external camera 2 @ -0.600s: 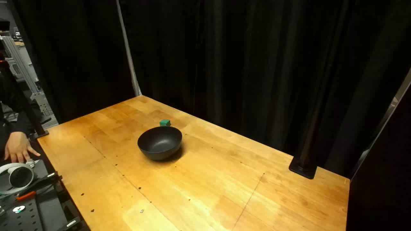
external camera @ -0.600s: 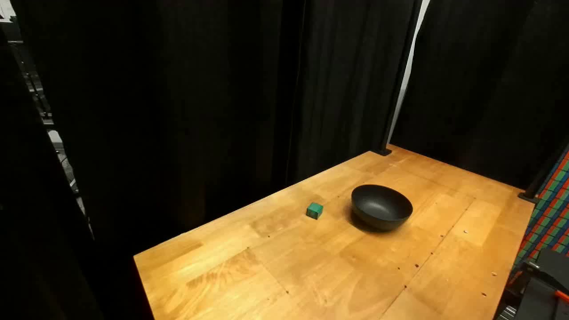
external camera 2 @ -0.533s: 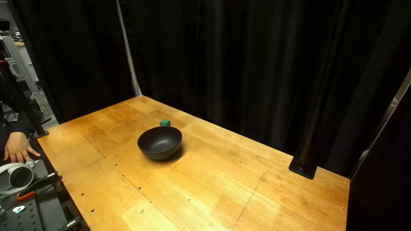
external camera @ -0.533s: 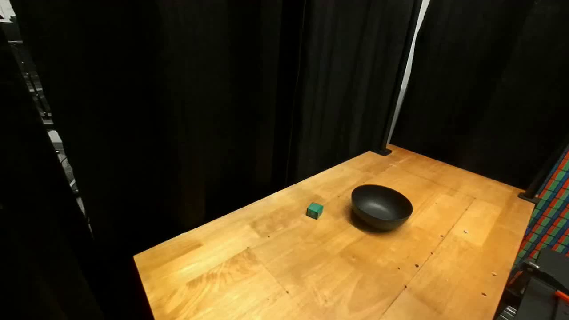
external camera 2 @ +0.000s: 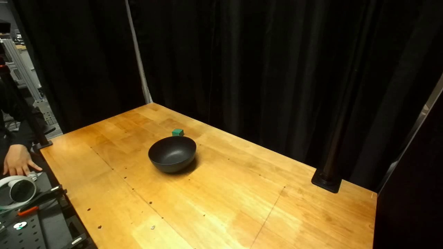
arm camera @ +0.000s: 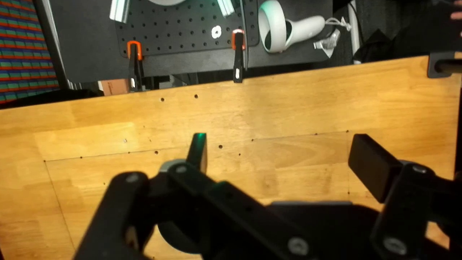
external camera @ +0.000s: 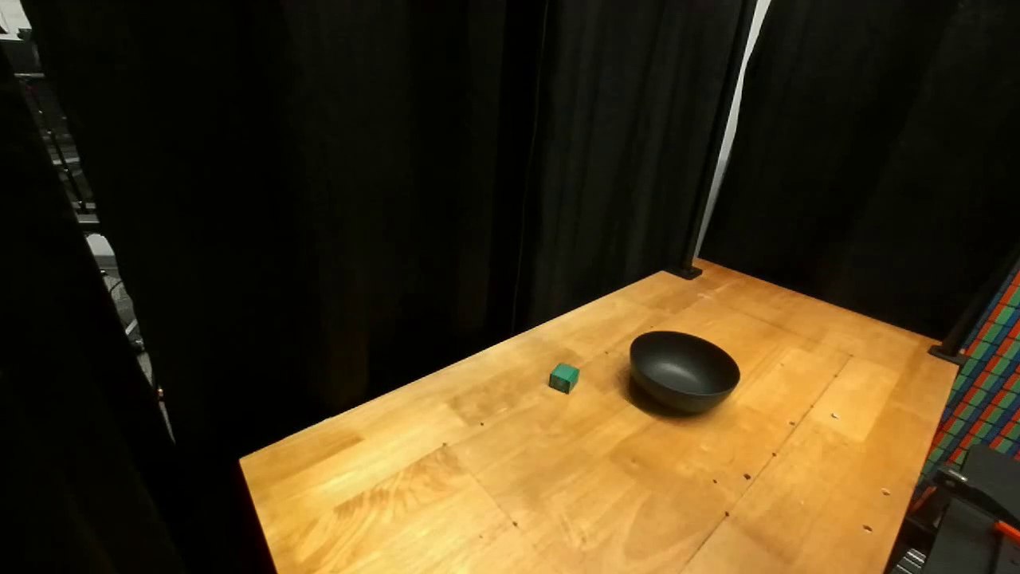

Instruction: Put the green block in the black bowl

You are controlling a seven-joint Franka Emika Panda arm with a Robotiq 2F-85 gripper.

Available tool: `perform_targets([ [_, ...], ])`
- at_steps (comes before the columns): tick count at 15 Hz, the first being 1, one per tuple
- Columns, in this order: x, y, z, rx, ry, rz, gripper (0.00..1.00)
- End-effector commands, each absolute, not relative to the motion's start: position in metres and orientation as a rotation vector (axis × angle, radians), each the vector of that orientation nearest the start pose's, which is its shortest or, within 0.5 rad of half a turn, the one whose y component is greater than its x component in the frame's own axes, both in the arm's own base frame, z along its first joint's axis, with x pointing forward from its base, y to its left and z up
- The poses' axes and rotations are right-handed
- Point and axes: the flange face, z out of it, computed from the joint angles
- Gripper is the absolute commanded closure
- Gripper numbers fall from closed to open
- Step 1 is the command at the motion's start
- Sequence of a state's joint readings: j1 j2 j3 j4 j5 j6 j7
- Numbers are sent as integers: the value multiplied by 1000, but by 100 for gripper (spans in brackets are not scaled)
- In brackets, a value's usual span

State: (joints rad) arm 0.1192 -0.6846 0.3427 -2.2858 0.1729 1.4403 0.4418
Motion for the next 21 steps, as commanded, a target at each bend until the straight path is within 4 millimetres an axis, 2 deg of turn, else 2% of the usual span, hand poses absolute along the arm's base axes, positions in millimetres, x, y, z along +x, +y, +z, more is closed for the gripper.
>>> perform_targets([
  [1, 318, 157, 533, -3106, 206, 85, 0],
  [4, 365, 139, 494, -2995, 264, -42, 0],
  [8, 425, 141, 418, -2886, 237, -137, 0],
  [11, 459, 158, 356, -2838, 162, -129, 0],
  [16, 504, 191, 261, -2886, 55, -80, 0],
  [19, 538, 208, 212, -2954, -22, -211, 0],
  [21, 558, 212, 192, -3034, -88, -326, 0],
])
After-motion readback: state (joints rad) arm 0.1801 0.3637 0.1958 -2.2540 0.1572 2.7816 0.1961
